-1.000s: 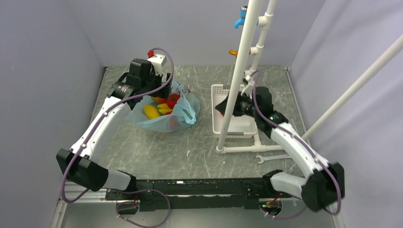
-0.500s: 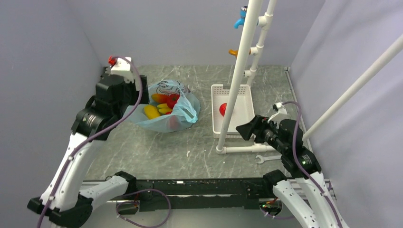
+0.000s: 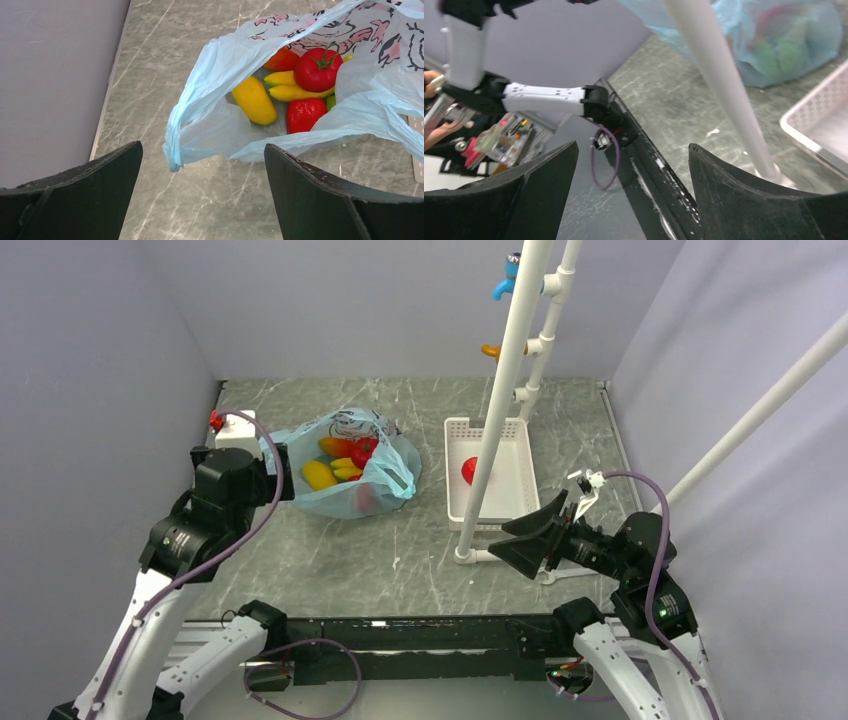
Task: Take the fake fruits out of the plastic bag
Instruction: Adjust the plastic bag at the center of the board, then take out the fake fruit from the plastic bag.
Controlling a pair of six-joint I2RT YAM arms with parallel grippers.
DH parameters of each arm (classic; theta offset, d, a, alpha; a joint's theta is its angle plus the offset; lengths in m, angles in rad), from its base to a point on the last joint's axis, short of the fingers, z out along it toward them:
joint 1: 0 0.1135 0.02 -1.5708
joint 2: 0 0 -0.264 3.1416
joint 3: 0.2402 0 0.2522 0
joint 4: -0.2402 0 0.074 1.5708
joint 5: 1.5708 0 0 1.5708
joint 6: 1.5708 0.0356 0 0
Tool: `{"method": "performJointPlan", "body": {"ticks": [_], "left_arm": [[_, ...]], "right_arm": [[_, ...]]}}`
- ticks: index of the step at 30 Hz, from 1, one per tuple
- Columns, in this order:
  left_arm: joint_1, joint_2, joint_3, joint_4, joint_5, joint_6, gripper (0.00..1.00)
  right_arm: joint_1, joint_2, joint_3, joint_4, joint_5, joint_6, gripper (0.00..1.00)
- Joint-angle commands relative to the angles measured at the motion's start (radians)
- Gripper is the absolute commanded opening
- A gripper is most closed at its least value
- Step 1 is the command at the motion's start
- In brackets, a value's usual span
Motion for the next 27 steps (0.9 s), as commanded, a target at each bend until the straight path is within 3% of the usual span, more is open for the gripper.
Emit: {"method": "performJointPlan", "body": {"ticks": [1,5,8,11,14,16,18,21,24,27], "left_arm": [[0.002,-0.016,-0.034,0.045,-0.050,-0.005,0.99],[0.022,0.001,-0.091,0.118,-0.038,0.012,0.90],[0.043,0.015,-0.108,0.174,-0.009,0.019,0.77],[0.053,0.025,-0.118,0.229,0.022,0.033,0.56],[0.057,0.037,-0.118,0.254,0.040,0.037,0.28],[0.056,0.043,-0.117,0.258,0.059,0.036,0.16],[0.058,0.040,-0.122,0.262,0.092,0.030,0.05],[0.058,0.024,-0.136,0.261,0.143,0.021,0.00],[0.059,-0.006,-0.157,0.247,0.209,0.020,0.00],[0.058,-0.045,-0.184,0.219,0.228,0.012,0.00]], "right_arm": [[0.000,0.026,0.046,0.168,-0.158,0.063,0.85],[0.001,0.078,0.077,0.183,-0.191,0.036,0.85],[0.002,0.109,0.098,0.221,-0.208,0.043,0.85],[0.017,0.139,0.094,0.292,-0.227,0.086,0.85],[0.110,0.200,0.110,0.313,-0.159,0.078,0.85],[0.277,0.276,0.162,0.261,-0.021,0.000,0.85],[0.543,0.366,0.233,0.190,0.244,-0.090,0.85],[0.844,0.492,0.325,0.190,0.544,-0.193,0.86],[0.972,0.649,0.448,0.195,0.722,-0.247,0.85],[1.017,0.830,0.556,0.185,0.929,-0.288,0.73]]}}
